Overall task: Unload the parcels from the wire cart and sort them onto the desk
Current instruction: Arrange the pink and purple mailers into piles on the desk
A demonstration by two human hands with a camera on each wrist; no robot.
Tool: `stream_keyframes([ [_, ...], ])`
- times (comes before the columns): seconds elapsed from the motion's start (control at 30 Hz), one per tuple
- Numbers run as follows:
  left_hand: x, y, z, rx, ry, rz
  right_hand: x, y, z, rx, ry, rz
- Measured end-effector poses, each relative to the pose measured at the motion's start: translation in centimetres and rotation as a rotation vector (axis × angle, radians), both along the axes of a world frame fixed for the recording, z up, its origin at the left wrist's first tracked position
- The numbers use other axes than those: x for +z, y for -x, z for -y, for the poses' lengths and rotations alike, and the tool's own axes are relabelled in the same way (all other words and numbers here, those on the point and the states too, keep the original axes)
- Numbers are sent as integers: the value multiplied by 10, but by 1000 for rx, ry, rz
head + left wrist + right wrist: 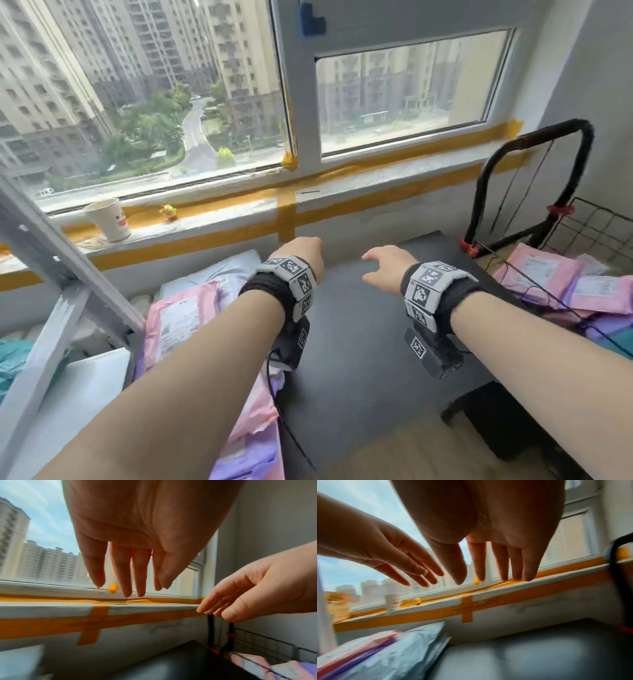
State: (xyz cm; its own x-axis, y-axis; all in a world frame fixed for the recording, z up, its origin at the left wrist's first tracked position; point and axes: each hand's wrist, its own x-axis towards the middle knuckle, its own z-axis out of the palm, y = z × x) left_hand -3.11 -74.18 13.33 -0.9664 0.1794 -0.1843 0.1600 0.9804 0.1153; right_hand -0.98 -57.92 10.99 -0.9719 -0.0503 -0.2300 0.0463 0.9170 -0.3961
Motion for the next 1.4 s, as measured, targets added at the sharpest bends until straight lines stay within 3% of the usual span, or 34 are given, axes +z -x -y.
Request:
stream_keyframes([
  [0.27, 8, -38, -201, -235, -57, -10, 4, -67, -198, -257, -4, -15],
  [0.47, 6, -65, -320, -377, -22, 29, -5, -120, -304, -407, -33, 35],
  [0.77, -12, -62, -438, -549, 37, 108, -32, -156, -417, -635, 30, 66],
  [1.03, -41, 10, -514, -611, 69, 190, -57, -103, -482, -723, 37, 92],
  [1.4, -126, 152, -583, -534, 46, 383, -131, 28, -542, -826, 127, 189],
])
